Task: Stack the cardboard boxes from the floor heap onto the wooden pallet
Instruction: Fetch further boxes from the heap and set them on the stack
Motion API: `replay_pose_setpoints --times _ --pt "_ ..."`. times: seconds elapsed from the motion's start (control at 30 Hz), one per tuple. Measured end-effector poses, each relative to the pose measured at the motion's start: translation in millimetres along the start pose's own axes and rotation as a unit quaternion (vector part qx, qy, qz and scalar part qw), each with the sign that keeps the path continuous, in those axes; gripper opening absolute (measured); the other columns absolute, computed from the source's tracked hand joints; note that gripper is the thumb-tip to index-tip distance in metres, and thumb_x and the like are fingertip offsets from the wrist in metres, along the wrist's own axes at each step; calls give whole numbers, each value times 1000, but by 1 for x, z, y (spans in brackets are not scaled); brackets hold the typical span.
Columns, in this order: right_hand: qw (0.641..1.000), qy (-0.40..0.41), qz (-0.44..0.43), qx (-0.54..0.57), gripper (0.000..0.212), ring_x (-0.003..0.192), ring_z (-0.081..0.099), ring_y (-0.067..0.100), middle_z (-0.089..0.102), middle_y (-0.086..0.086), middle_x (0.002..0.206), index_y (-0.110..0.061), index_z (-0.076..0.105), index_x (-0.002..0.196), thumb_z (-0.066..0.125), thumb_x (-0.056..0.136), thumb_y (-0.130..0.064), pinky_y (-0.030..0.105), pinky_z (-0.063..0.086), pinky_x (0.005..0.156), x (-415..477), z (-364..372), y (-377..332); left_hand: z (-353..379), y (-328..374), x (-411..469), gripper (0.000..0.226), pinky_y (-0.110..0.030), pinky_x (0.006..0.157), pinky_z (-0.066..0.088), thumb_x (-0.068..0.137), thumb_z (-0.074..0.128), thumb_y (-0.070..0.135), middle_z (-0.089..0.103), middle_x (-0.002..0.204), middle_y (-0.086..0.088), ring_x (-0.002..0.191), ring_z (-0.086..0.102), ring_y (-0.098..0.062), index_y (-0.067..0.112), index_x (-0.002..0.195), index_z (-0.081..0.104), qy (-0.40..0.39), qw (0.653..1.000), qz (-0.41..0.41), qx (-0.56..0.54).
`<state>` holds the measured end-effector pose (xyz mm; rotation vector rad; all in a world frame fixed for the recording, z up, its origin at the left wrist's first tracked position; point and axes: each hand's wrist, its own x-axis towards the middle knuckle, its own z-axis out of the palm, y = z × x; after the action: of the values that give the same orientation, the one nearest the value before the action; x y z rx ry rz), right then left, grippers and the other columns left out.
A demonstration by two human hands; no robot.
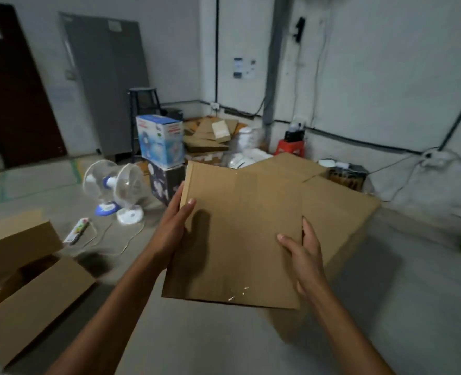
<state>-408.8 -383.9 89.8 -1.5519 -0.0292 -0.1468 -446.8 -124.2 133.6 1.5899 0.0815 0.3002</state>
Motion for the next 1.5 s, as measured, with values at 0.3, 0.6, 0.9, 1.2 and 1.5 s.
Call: replay_pose_setpoints --times 0.3,0.6,0.9,1.2,1.5 --pt "990 126 -68 -8 88 117 60 16 57 -1 135 -29 42 146 73 66 -45 40 51 97 150 -140 -30 193 30 152 50 -27 87 45 106 41 34 45 125 24 111 50 0 50 150 24 -105 985 135 27" --pt "933 347 50 76 79 124 53 29 53 6 143 -16 38 150 67 87 -55 44 42 92 302 -302 -12 413 -2 291 47 -21 100 47 106 44 25 56 133 25 115 58 7 36 151 38 -284 948 139 33" --pt "896 438 33 -68 52 98 60 20 63 -5 110 -24 57 127 62 88 -59 33 45 82 382 -460 25 637 -39 364 50 -38 85 51 98 38 64 74 103 5 103 64 -19 28 113 69 -282 956 -50 -62" --pt "910 379 23 -167 42 92 61 17 64 -13 95 -23 59 118 55 94 -57 32 43 80 502 -647 49 859 -77 460 42 -37 81 46 93 52 54 71 85 -8 79 64 -26 16 88 70 -325 880 -329 -108" --pt "958 232 150 -71 87 126 47 13 51 -11 137 -34 47 146 40 79 -89 41 36 111 646 -795 64 994 -126 494 23 -36 74 48 98 46 22 70 81 -8 76 65 -22 8 102 63 -250 893 -296 -228"
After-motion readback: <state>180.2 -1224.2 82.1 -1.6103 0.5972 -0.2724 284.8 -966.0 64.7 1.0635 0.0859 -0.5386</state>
